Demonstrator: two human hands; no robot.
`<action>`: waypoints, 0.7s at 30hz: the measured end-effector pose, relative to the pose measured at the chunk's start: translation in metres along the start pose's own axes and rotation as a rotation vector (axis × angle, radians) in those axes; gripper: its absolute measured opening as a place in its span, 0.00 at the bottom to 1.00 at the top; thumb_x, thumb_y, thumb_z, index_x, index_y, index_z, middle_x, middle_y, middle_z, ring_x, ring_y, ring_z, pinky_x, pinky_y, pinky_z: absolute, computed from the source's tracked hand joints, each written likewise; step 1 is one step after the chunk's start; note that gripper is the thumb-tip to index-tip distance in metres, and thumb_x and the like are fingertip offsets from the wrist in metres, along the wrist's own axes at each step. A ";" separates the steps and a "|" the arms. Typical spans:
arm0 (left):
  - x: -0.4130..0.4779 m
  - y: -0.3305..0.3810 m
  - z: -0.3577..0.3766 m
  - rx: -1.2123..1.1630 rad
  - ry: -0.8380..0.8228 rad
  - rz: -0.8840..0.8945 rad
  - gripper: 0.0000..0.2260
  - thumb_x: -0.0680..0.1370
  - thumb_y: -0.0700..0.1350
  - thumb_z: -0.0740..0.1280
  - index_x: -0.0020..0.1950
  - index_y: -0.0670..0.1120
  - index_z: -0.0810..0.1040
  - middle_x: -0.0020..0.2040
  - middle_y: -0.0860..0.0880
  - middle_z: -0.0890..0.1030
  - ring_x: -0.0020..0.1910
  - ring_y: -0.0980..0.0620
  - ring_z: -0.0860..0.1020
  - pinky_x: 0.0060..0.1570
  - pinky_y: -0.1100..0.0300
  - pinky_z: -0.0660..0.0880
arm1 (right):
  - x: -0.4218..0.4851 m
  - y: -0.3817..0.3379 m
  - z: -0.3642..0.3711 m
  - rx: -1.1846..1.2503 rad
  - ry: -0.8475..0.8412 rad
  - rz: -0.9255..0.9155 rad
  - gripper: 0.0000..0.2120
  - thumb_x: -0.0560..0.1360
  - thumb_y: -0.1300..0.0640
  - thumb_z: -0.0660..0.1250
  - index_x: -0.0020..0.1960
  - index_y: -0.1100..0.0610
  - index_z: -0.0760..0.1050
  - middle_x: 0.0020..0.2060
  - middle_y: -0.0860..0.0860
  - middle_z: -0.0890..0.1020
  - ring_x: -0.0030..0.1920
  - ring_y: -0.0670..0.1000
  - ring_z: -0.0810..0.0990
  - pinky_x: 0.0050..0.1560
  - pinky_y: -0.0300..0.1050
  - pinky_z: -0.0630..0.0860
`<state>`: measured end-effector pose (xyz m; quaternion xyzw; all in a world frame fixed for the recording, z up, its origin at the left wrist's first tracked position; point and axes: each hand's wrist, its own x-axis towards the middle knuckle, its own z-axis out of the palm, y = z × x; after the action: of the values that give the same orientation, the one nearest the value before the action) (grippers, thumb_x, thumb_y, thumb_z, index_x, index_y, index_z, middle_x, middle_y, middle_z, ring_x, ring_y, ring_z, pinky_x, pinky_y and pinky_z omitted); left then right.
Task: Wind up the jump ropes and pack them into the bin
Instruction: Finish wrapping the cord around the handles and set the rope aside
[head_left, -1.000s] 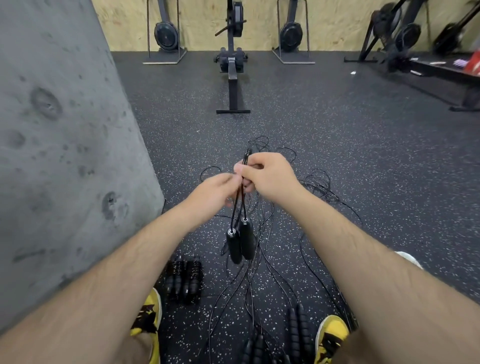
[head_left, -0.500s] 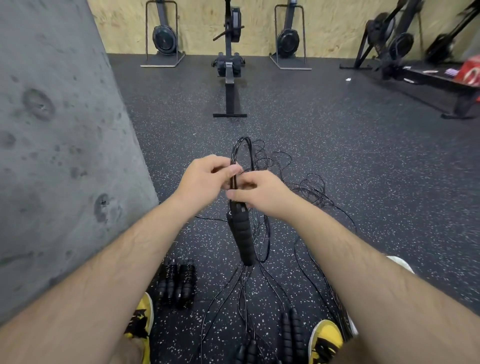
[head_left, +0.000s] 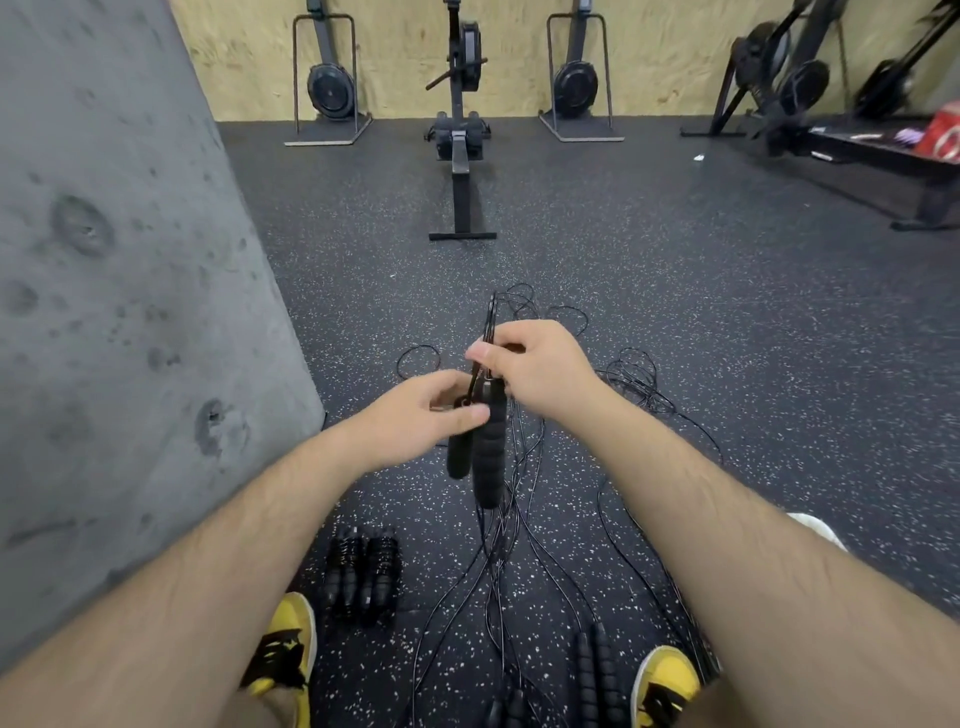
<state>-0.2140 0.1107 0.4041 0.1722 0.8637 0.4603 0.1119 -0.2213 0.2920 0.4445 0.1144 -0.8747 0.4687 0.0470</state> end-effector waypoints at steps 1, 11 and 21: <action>-0.001 -0.001 0.001 0.034 -0.019 -0.010 0.12 0.81 0.49 0.70 0.64 0.52 0.77 0.59 0.55 0.83 0.59 0.55 0.80 0.67 0.50 0.73 | 0.000 0.000 -0.001 0.002 0.007 -0.003 0.18 0.78 0.51 0.69 0.39 0.66 0.75 0.28 0.53 0.71 0.30 0.50 0.68 0.32 0.43 0.64; 0.003 0.007 0.006 -0.053 0.126 0.047 0.04 0.78 0.56 0.68 0.49 0.58 0.78 0.44 0.56 0.81 0.43 0.55 0.76 0.50 0.48 0.75 | 0.003 0.004 -0.007 0.039 0.040 0.014 0.09 0.79 0.54 0.68 0.50 0.58 0.83 0.30 0.46 0.75 0.31 0.45 0.71 0.38 0.43 0.71; 0.005 0.009 0.014 -0.198 0.217 0.059 0.05 0.80 0.45 0.72 0.55 0.51 0.80 0.48 0.50 0.85 0.45 0.54 0.78 0.55 0.51 0.75 | 0.010 0.012 0.002 0.130 0.086 0.107 0.11 0.78 0.53 0.69 0.38 0.52 0.80 0.30 0.47 0.77 0.33 0.50 0.74 0.44 0.54 0.78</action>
<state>-0.2119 0.1284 0.4039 0.1349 0.8155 0.5624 0.0210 -0.2334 0.2949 0.4352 0.0501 -0.8445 0.5307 0.0519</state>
